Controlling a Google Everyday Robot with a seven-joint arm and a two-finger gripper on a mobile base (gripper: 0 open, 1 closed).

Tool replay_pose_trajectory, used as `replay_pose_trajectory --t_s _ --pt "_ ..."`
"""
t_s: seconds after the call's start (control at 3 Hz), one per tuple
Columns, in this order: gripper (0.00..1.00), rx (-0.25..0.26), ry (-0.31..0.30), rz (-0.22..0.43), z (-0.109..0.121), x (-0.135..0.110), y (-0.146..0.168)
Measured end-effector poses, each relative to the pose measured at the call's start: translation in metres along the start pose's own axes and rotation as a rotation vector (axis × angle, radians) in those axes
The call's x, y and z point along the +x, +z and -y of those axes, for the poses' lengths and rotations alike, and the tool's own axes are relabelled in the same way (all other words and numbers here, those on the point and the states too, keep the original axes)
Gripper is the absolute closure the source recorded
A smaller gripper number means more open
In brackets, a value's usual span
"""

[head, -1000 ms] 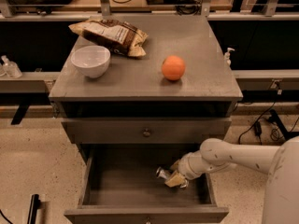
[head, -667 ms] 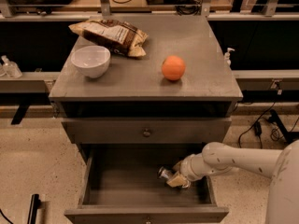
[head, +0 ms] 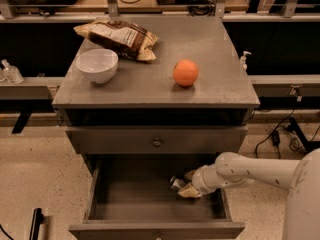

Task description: Place redbull can into middle drawer

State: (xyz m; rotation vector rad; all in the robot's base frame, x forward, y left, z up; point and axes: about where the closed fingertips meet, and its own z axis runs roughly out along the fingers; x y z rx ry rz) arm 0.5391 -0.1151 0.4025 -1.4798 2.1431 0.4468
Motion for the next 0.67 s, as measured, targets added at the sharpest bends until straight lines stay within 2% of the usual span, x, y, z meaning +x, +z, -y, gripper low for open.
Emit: replay_pose_trajectory --t_s 0.33,0.67 --pt "0.00 -0.003 0.000 0.000 -0.0012 -0.0003 0.0013" --pt "0.00 -0.003 0.000 0.000 -0.0012 -0.0003 0.0014"
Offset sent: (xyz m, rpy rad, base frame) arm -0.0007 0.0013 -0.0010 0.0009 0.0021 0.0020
